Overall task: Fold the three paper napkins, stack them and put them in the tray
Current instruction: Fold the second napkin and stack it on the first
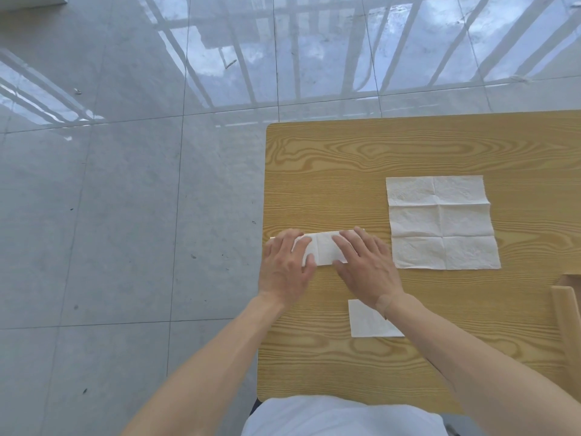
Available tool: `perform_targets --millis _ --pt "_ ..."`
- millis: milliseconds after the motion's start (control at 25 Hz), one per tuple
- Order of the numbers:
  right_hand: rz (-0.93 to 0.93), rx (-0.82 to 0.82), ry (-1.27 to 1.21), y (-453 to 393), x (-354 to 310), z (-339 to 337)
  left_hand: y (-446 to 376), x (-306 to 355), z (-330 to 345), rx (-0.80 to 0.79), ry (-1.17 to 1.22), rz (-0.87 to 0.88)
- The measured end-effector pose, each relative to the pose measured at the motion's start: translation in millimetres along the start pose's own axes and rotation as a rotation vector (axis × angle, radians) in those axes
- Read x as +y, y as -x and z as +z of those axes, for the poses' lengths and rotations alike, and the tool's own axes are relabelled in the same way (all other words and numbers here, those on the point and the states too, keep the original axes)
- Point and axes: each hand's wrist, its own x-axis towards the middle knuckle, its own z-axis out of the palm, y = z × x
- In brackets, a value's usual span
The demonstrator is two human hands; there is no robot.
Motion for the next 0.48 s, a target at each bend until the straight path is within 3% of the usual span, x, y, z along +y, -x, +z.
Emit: perform_targets --millis 200,480 --pt "-0.046 -0.179 0.076 -16.2 3.1 12.5 -0.9 7.5 27.6 -0.262 -0.161 -0.049" --pt "-0.101 -0.224 0.124 -22.8 4.1 29.4 0.4 -0.8 41.4 -0.362 -0.278 -0.040"
